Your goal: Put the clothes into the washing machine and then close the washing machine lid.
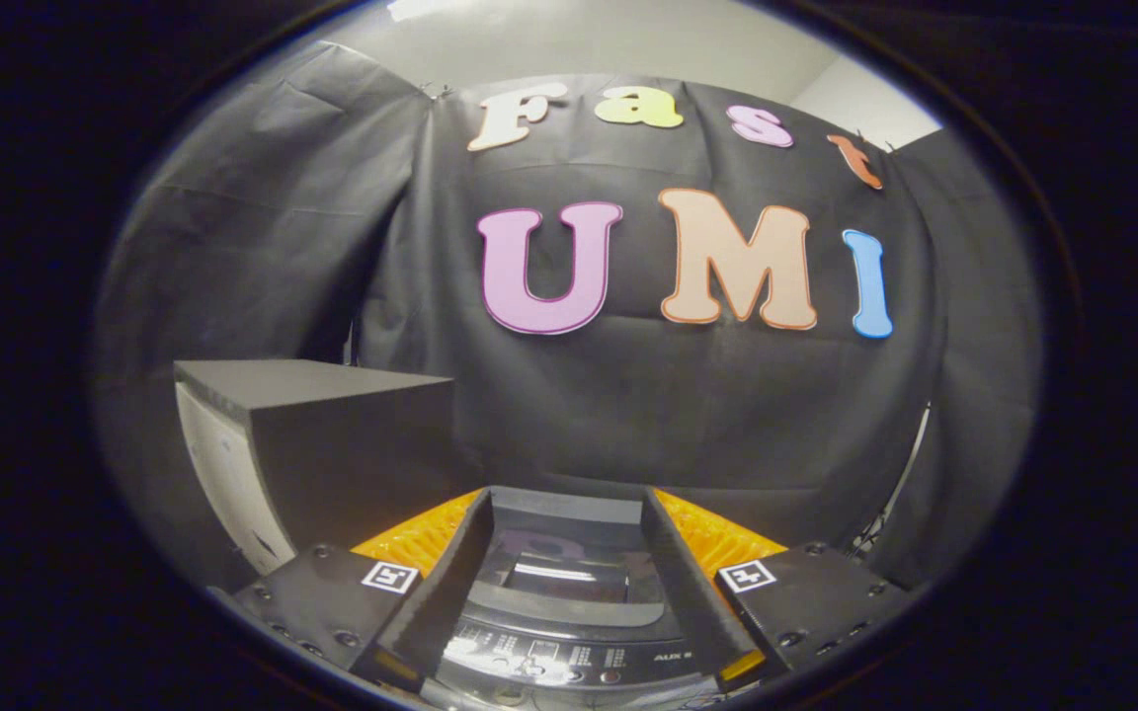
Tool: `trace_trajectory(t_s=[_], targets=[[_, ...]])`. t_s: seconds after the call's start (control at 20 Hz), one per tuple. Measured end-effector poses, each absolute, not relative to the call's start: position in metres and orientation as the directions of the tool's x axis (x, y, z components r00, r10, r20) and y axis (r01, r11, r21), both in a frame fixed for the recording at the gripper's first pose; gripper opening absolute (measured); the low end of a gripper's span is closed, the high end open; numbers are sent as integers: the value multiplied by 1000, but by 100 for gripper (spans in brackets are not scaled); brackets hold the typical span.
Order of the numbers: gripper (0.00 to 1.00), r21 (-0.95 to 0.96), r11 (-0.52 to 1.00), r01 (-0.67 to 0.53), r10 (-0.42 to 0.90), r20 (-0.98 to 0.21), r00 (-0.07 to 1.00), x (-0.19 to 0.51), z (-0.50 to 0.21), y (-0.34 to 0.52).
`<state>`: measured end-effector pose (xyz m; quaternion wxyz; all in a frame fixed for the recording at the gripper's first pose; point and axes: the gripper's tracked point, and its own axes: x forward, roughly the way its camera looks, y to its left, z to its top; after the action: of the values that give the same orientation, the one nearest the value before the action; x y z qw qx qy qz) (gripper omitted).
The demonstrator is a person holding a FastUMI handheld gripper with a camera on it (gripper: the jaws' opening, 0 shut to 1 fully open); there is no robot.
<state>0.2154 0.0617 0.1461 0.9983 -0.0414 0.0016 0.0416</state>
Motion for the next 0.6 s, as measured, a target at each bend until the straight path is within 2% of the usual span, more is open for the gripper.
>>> trace_trajectory(t_s=[0.2,0.6], targets=[[95,-104,984,-148,154,55,987,180,126,64],[96,-94,972,-215,223,82,971,115,69,66]])
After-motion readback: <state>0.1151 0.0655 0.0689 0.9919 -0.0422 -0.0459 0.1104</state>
